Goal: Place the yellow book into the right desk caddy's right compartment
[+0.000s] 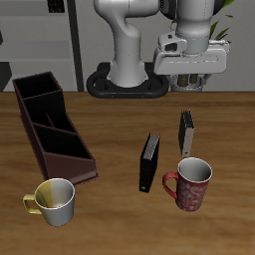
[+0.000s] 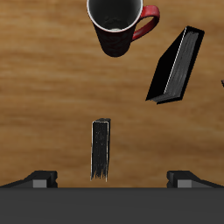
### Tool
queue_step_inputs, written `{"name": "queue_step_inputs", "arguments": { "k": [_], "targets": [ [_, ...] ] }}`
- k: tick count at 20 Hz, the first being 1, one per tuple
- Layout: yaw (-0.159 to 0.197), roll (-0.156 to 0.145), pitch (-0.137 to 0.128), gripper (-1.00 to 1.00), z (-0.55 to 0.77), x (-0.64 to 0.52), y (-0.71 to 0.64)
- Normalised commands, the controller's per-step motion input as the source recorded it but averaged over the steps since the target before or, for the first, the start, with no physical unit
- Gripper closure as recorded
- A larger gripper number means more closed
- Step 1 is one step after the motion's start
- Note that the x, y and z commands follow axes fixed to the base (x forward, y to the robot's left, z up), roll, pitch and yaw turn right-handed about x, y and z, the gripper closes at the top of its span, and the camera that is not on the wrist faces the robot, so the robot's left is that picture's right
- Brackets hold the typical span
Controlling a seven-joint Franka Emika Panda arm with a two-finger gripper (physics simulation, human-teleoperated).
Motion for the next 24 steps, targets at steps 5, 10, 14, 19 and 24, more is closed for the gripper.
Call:
{"name": "queue_step_inputs", "arguments": {
  "k": [5, 10, 14, 19, 24],
  "targets": [
    [-0.011, -0.016, -0.012, -1.00, -0.23, -0.07, -0.01],
    [0.010, -0.014, -0.007, -1.00, -0.22, -0.09, -0.05],
    [-0.007, -0.004, 0.006, -1.00, -0.26, -0.04, 0.03],
    [0.011, -0.015, 0.024, -1.00, -0.23, 0.03, 0.06],
    [0.003, -0.007, 0.017, -1.00, -0.17, 0.05, 0.09]
  ]
}}
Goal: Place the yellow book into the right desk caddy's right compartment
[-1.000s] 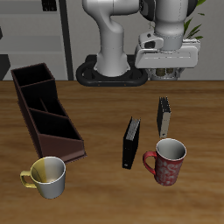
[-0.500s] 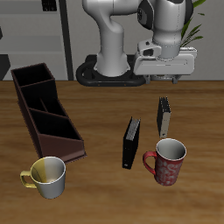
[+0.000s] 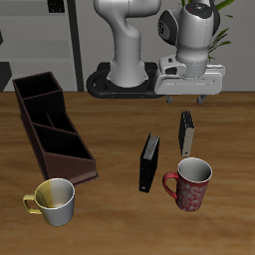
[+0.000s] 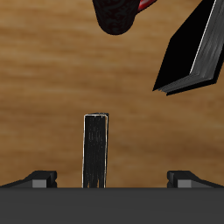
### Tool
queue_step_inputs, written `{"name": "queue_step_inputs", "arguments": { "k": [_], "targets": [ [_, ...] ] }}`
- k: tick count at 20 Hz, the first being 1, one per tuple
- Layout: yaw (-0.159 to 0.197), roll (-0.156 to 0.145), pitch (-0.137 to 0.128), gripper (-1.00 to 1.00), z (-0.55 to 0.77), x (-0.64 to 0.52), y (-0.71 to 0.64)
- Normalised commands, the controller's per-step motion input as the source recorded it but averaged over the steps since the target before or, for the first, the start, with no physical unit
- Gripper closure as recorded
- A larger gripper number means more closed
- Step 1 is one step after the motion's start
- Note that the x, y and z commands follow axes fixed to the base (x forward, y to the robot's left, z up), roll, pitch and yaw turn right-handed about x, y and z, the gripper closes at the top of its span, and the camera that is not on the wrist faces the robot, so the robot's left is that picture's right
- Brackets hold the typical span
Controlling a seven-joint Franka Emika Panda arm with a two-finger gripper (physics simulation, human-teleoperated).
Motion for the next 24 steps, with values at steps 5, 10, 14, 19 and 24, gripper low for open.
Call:
{"name": "queue_step_inputs", "arguments": {
  "k": [5, 10, 14, 19, 24],
  "targets": [
    [0.000, 0.003, 0.048, -1.00, -0.30, 0.05, 0.10],
    [0.019, 0.025, 0.048, -1.00, -0.29, 0.01, 0.09],
    [0.027, 0.010, 0.003, -1.00, -0.14, -0.04, 0.04],
    [0.020, 0.020, -0.021, -1.00, -0.16, -0.13, 0.02],
    [0.003, 0.004, 0.044, -1.00, -0.29, 0.01, -0.01]
  ]
}}
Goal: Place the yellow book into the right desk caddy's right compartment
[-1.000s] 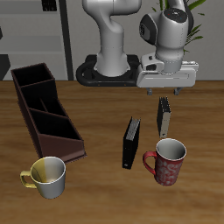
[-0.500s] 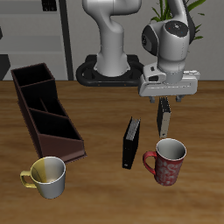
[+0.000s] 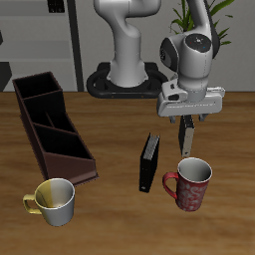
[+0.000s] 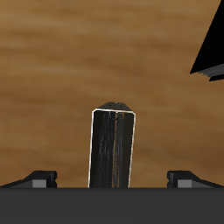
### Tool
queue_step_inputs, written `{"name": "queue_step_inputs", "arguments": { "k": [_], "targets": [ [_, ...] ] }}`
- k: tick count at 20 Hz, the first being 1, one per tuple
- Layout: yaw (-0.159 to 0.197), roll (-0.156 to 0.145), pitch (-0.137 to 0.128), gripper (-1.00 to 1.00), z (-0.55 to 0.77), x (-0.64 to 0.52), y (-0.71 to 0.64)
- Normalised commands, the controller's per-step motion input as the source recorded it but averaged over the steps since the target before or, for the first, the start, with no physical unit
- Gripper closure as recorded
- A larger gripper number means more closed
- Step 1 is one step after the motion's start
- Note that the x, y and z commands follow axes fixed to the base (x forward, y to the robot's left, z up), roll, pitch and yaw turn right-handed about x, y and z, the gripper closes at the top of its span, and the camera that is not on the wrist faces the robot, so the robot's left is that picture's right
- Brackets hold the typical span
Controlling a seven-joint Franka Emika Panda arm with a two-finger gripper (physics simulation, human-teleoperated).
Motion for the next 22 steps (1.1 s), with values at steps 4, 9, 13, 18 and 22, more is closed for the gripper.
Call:
{"name": "queue_step_inputs", "arguments": {
  "k": [4, 9, 13, 18, 22],
  "targets": [
    [-0.012, 0.006, 0.028, -1.00, -0.18, -0.03, -0.07],
    [-0.005, 0.056, 0.059, -1.00, -0.27, 0.07, -0.03],
    [-0.019, 0.030, -0.007, 1.00, -0.14, -0.01, 0.04],
    [-0.012, 0.005, 0.003, 1.00, -0.01, 0.04, -0.01],
    [0.002, 0.000, -0.005, 1.00, 0.04, 0.06, -0.01]
  ]
}}
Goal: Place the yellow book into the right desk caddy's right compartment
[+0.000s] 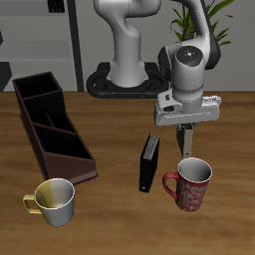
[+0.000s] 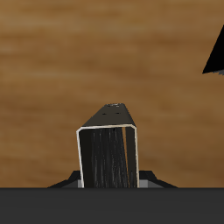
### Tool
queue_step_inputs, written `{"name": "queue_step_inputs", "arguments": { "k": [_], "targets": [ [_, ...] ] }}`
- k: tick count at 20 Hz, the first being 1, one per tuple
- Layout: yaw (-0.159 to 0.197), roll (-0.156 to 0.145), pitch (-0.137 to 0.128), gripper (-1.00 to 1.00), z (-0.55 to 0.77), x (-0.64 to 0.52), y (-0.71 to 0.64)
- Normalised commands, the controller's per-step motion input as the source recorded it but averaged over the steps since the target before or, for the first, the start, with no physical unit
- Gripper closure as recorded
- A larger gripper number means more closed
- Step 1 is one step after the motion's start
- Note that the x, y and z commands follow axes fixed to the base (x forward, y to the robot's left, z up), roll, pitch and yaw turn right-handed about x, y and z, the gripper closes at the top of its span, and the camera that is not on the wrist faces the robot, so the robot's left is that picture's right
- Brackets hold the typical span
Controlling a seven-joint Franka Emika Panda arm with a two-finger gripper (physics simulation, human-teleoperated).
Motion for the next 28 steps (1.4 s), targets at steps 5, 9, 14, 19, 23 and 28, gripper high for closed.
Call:
{"name": "queue_step_inputs", "arguments": {
  "k": [5, 9, 14, 19, 23, 28],
  "targets": [
    [0.011, 0.003, -0.024, 1.00, 0.18, 0.00, 0.01],
    [0.008, 0.015, -0.055, 1.00, 0.42, -0.06, 0.04],
    [-0.011, 0.025, -0.077, 1.00, 0.69, -0.12, -0.06],
    [-0.044, 0.012, -0.014, 1.00, 0.47, -0.06, -0.24],
    [-0.039, -0.027, -0.070, 1.00, 0.61, -0.08, -0.36],
    [-0.031, 0.006, -0.021, 1.00, 0.30, -0.05, -0.18]
  ]
}}
